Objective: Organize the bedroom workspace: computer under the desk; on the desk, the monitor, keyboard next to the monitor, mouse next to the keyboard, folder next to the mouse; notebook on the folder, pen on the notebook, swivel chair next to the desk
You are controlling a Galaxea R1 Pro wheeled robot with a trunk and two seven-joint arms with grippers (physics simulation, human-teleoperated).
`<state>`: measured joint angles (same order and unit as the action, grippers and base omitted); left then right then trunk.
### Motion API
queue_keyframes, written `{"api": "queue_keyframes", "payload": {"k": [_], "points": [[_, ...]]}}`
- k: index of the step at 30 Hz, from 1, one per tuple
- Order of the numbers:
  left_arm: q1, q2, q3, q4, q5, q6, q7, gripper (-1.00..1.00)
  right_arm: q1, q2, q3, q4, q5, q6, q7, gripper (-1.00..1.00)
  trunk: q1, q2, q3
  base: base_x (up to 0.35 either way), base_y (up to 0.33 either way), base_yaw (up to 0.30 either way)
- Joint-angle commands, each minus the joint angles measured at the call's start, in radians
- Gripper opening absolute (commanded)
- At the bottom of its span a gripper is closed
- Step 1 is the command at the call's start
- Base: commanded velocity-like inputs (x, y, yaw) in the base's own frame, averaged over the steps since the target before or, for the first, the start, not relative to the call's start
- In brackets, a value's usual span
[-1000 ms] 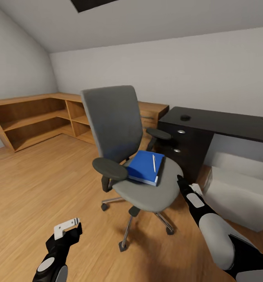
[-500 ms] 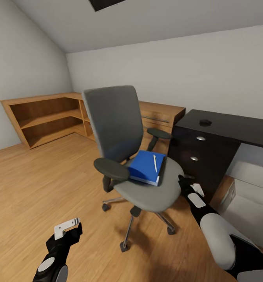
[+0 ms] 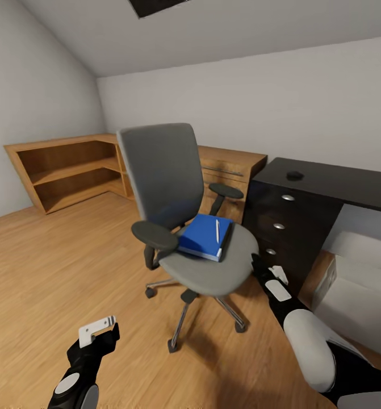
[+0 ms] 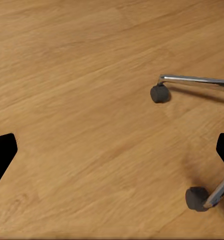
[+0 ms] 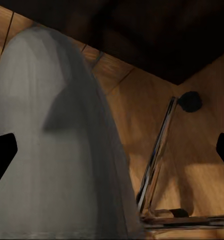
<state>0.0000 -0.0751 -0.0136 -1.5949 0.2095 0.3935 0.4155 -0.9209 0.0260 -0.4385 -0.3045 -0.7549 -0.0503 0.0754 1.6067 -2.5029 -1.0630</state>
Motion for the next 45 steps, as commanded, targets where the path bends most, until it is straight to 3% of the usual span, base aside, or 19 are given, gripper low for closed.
{"api": "queue_keyframes", "payload": {"k": [1,12,20,21,23,32,45], "points": [[0.0,0.0,-0.001,-0.002,0.01,0.002,0.008,1.0,-0.001,0.001,-0.002,0.001,-0.011,-0.004,0.006,1.0,0.0,0.0,-0.001,-0.154,0.0,0.0],[0.0,0.001,0.0,-0.002,0.01,0.002,0.008,1.0,0.0,0.009,-0.001,0.005,-0.01,-0.006,0.025,1.0,0.0,0.0,-0.001,-0.296,0.0,0.0],[0.0,0.0,0.0,-0.002,0.01,0.002,0.008,1.0,0.0,0.017,0.0,0.011,-0.011,-0.004,0.027,1.0,0.0,0.0,-0.001,-0.07,0.0,0.0],[0.0,0.0,0.0,-0.002,0.01,0.001,0.008,1.0,0.0,0.032,0.0,0.011,-0.011,-0.003,0.027,1.0,0.0,0.0,-0.001,-0.001,0.0,0.214],[0.0,0.0,0.0,-0.002,0.01,0.001,0.008,1.0,0.0,0.035,0.0,0.011,-0.011,-0.003,0.027,1.0,0.0,0.0,-0.001,0.013,0.0,0.24],[0.0,0.0,-0.002,-0.002,0.009,-0.001,0.009,1.0,0.0,0.037,0.0,0.011,-0.009,-0.003,0.027,1.0,0.0,0.0,-0.001,0.218,0.0,0.23],[0.0,0.0,-0.003,-0.002,0.008,-0.002,0.009,1.0,0.0,0.035,0.0,0.011,-0.009,-0.003,0.027,1.0,0.0,0.0,-0.001,0.319,0.0,0.017]]}}
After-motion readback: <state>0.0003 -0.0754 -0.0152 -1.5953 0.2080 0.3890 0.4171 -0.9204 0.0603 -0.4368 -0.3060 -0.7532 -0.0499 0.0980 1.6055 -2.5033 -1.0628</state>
